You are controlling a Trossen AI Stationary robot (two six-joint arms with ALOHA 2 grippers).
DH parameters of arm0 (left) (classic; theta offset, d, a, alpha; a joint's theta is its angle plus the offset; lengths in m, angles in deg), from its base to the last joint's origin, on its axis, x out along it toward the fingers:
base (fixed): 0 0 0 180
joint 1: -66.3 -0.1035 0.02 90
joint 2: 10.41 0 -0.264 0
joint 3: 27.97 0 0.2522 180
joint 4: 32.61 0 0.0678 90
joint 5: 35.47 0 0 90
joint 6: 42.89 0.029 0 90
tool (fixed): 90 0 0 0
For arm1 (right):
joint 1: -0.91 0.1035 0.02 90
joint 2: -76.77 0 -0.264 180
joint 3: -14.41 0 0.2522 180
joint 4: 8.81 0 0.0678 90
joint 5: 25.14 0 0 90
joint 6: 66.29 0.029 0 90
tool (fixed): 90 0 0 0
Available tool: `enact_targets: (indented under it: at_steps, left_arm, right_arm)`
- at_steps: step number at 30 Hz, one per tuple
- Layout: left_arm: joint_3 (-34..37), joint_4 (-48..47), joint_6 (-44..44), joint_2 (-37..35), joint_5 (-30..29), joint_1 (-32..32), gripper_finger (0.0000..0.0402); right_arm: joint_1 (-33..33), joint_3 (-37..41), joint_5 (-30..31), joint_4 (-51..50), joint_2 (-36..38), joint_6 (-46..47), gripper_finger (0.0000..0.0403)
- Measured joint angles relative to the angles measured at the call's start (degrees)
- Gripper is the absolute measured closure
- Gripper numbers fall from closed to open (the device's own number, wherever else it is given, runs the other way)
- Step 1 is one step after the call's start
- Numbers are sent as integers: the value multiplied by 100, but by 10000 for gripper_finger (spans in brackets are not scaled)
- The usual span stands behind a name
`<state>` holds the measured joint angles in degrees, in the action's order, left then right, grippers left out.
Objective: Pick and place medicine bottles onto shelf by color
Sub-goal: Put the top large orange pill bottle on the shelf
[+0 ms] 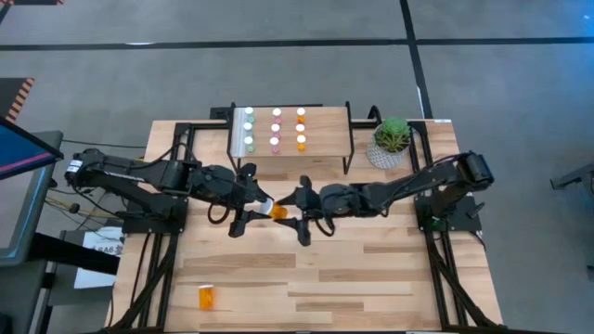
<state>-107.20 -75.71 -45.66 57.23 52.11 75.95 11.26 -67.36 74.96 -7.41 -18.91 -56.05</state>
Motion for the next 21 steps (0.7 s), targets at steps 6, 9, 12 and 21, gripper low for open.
enact_targets:
  at_steps: [6,9,12,21]
  left_arm:
    - [4,-19,14,2,55,4,214]
    - [4,-65,15,0,41,2,214]
    - [4,-77,15,0,44,2,214]
    - [4,-132,13,0,17,1,209]
  right_arm:
    - [-29,-171,-105,-14,-210,-19,144]
    - [-30,-223,-143,26,-261,-21,147]
    - [-31,-245,-145,7,-265,-22,156]
    - [-29,-245,-147,6,-265,-21,216]
